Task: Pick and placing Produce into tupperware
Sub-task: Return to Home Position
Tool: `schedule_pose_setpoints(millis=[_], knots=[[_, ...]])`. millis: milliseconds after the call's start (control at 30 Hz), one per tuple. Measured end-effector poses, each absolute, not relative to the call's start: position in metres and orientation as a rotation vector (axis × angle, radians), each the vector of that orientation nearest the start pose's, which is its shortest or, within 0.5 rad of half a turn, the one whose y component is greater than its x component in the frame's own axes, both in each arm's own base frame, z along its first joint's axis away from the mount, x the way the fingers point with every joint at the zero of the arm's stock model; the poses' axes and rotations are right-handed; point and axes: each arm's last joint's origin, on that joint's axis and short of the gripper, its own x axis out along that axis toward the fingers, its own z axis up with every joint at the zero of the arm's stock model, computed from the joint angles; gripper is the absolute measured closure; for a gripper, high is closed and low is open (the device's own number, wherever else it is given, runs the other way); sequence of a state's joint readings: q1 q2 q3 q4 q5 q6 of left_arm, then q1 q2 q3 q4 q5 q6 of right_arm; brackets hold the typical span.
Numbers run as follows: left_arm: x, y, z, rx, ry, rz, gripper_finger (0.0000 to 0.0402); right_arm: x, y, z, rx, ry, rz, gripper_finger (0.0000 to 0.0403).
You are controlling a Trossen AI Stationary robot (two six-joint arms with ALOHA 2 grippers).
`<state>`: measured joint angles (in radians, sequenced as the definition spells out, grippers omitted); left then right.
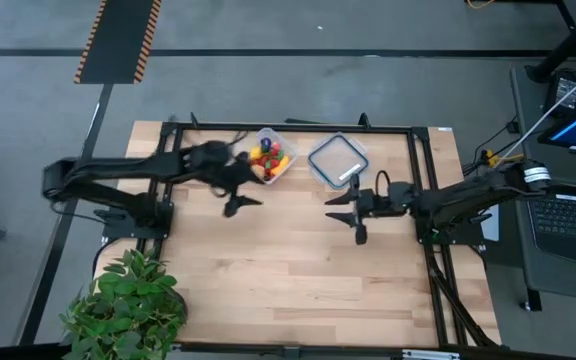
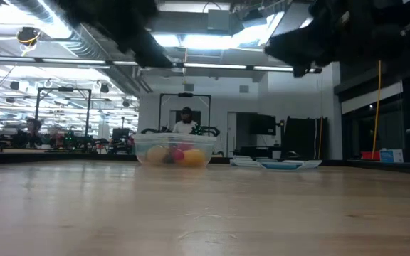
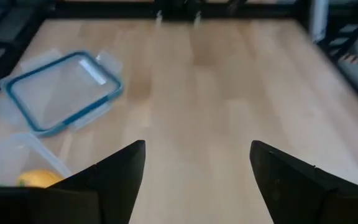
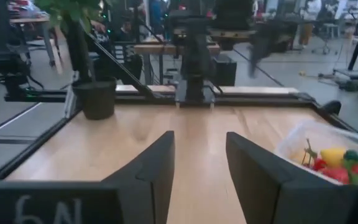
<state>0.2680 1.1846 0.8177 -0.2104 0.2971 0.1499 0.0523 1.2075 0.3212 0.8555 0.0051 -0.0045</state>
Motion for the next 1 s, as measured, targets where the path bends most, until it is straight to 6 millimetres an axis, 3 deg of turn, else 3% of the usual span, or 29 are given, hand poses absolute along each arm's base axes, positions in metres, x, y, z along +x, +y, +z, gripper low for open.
schedule_pose_setpoints(millis=[267, 533, 800, 1000], knots=[[0.170, 0.017, 0.271, -0.019, 0.327, -0.118, 0.0123, 0.188, 0.021, 0.228, -0.063, -0.013, 0.106, 0.0257], [0.109, -0.004, 0.269, 0.021, 0.077, -0.133, 0.0121, 0.142, 0.021, 0.252, -0.082, -0.081, 0.141, 0.0257], [0.082, -0.008, 0.231, -0.031, -0.018, -0.150, 0.0119, 0.121, 0.027, 0.250, -0.071, -0.063, 0.208, 0.0257], [0.079, -0.010, 0.217, -0.053, -0.025, -0.152, 0.0123, 0.118, 0.027, 0.219, -0.076, -0.142, 0.183, 0.0257]])
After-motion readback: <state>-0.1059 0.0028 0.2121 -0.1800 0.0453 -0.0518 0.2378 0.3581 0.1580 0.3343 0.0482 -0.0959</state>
